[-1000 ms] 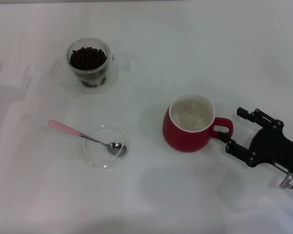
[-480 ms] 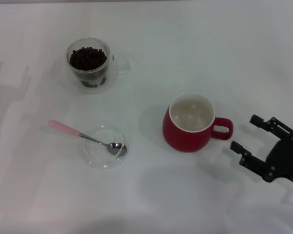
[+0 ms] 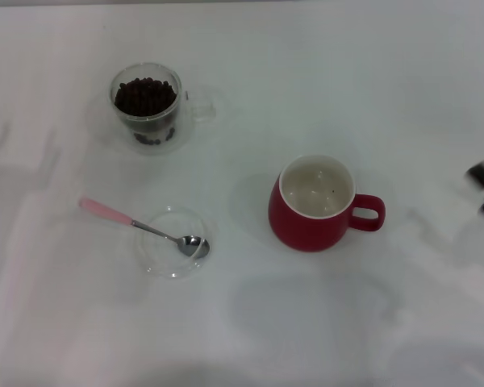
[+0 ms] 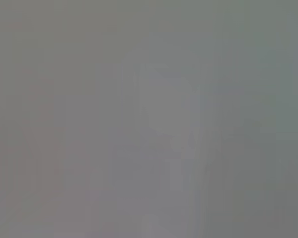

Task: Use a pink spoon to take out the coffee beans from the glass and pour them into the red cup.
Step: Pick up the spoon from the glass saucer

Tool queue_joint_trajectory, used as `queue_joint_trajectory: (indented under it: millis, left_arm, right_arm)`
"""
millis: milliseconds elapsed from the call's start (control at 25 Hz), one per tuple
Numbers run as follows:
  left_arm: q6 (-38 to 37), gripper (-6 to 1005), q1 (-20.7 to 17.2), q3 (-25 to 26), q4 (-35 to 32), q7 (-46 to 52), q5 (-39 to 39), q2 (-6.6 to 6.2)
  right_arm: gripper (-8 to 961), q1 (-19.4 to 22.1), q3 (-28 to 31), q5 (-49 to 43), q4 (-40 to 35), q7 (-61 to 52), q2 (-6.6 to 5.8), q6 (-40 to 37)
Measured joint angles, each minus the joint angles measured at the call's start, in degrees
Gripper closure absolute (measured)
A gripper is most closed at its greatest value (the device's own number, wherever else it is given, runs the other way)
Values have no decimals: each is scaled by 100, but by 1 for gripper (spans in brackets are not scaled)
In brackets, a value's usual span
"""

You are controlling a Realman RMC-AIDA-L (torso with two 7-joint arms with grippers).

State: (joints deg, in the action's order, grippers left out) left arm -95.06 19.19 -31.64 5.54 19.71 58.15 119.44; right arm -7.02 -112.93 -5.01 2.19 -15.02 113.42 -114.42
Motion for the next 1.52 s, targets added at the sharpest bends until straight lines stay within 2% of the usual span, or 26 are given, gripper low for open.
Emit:
queue_joint_trajectory:
  millis: [200,360,480,720,920,1120,1520]
  left_arm:
    - [-556,300,-164,125,597,1003,-60,17]
    - [-594,300,-243,112,955,2289,-32,20]
    - [-558,300,-269,77,1337,2737,22,34]
    - [-43,300,-245,70,1948,3344,403,61]
    - [366,300,-410,63,2207,3517,473,72]
    - [509,301,-511,52,2188,3728,564,56]
    - [1170,301,-229,35,1978,4124,873,46]
  right_arm:
    - [199,-67,-1,921,44,-272,-128,-118]
    - [198,-243,-1,1421,232,-707,-293,-86]
    - [198,-405,6,1637,468,-819,-383,-40]
    - [198,-537,81,2254,604,-824,-406,90]
    - [198,-587,82,2525,606,-1135,-489,118]
    - [198,-599,77,2769,594,-1257,-465,111]
    - [199,-628,76,2787,645,-1247,-463,52]
